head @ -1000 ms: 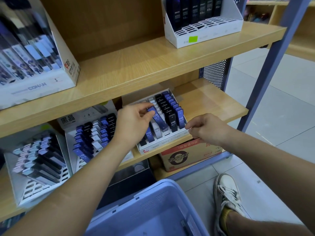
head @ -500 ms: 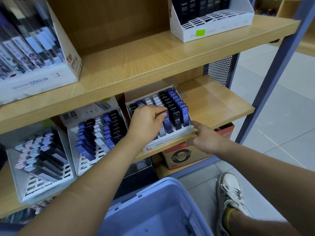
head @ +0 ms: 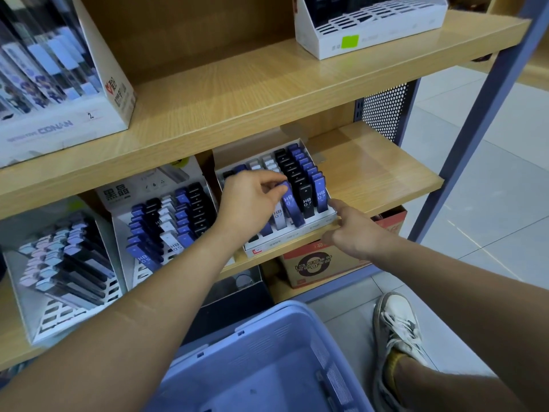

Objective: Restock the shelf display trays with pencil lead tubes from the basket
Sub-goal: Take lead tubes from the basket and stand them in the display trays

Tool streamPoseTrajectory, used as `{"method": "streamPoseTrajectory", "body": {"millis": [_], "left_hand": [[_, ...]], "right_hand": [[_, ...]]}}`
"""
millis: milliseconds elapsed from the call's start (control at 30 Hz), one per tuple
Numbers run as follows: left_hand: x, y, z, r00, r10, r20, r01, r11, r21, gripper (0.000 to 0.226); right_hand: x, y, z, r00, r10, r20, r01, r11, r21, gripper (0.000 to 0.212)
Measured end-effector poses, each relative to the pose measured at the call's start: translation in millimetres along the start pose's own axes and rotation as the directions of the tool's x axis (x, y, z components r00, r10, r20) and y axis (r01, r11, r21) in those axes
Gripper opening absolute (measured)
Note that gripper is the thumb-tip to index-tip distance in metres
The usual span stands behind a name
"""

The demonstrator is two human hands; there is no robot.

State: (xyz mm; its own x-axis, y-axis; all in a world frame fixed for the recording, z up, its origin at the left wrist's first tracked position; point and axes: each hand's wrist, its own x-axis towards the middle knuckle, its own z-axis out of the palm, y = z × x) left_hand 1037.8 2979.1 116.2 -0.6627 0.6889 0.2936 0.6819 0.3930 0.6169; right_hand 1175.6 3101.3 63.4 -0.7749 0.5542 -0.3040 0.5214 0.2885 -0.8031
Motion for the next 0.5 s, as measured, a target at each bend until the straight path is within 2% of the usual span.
{"method": "streamPoseTrajectory", "body": {"millis": [100, 267, 400, 500], "left_hand": [[4.2, -4.7, -0.8, 0.997, -0.049, -0.063, 0.044, 0.995, -0.086, 0.019], [2.0, -2.7, -0.7, 1.0, 0.016, -0.017, -0.017, 1.0, -0.02, 0.02], [-0.3, 2.5, 0.9, 0.994, 0.087, 0.062, -0.092, 0.993, 0.07, 0.022], [-1.8, 0.6, 4.7, 0.993, 0.118, 0.028, -0.12, 0.986, 0.114, 0.021]], "right_hand": [[0.7, 1.8, -0.2, 1.0, -0.004, -0.003, 0.004, 1.0, -0.002, 0.067], [2.7, 2.7, 0.6, 1.0, 0.006, -0.001, -0.006, 1.0, -0.002, 0.072], [3.3, 2.4, 1.4, 1.0, -0.001, -0.01, 0.001, 1.0, -0.005, 0.068], [3.7, 3.2, 1.5, 1.0, -0.003, -0.007, 0.003, 1.0, 0.003, 0.067]]}}
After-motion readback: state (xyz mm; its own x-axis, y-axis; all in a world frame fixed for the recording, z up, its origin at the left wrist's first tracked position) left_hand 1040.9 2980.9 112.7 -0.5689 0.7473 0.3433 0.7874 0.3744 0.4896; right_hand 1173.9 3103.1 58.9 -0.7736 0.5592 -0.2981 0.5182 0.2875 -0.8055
